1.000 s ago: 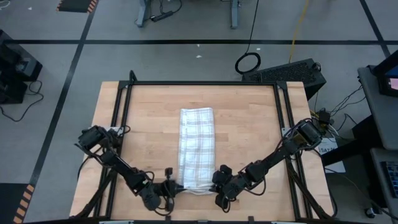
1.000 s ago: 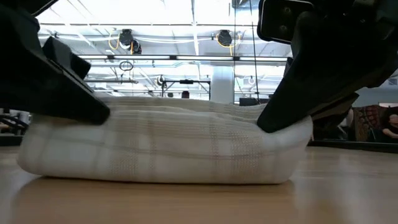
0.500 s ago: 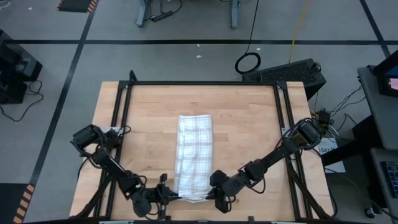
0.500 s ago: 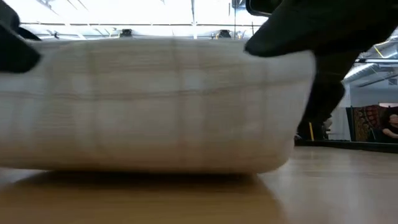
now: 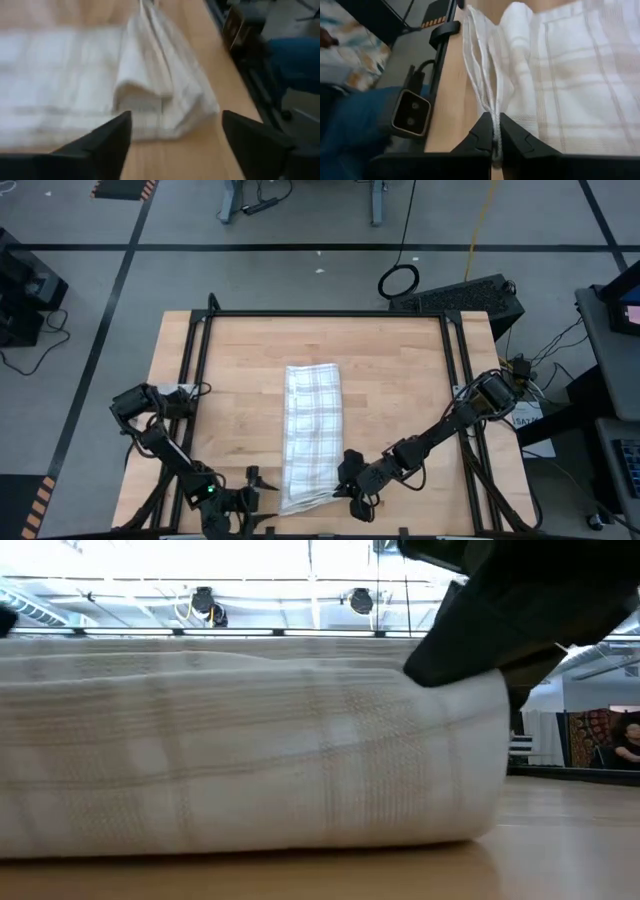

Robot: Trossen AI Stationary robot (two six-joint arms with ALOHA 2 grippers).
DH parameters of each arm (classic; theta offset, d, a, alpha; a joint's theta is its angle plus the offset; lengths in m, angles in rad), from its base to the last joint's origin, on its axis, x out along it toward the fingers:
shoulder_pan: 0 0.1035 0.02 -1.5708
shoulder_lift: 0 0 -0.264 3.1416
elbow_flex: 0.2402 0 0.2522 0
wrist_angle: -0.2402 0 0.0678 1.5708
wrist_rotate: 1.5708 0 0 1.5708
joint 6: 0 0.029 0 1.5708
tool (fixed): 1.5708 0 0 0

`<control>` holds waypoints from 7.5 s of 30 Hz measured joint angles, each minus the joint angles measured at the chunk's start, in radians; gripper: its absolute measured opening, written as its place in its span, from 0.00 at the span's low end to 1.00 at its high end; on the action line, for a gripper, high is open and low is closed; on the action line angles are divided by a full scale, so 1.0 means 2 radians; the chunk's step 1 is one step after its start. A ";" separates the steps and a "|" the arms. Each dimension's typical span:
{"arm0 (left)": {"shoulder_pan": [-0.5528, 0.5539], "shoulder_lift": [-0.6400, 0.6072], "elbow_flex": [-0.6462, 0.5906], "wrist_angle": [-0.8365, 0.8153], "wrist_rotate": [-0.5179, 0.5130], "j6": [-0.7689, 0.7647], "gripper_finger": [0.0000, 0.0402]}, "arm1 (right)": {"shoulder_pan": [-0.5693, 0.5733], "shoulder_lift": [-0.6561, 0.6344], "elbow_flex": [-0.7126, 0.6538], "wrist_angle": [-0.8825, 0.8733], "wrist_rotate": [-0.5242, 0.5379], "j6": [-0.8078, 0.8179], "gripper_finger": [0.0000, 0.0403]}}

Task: Roll towel
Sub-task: Roll the white kitchen towel

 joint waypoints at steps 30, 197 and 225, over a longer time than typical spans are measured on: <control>0.035 0.081 0.002 0.199 0.080 0.293 0.97 | 0.036 0.000 0.000 -0.004 0.102 -0.174 0.01; 0.009 -0.045 0.039 -0.256 -0.221 -0.084 0.64 | 0.039 0.136 0.019 0.189 0.299 0.205 0.02; 0.001 0.037 0.039 -0.091 -0.189 0.029 0.43 | 0.032 0.136 0.019 0.198 0.296 0.211 0.02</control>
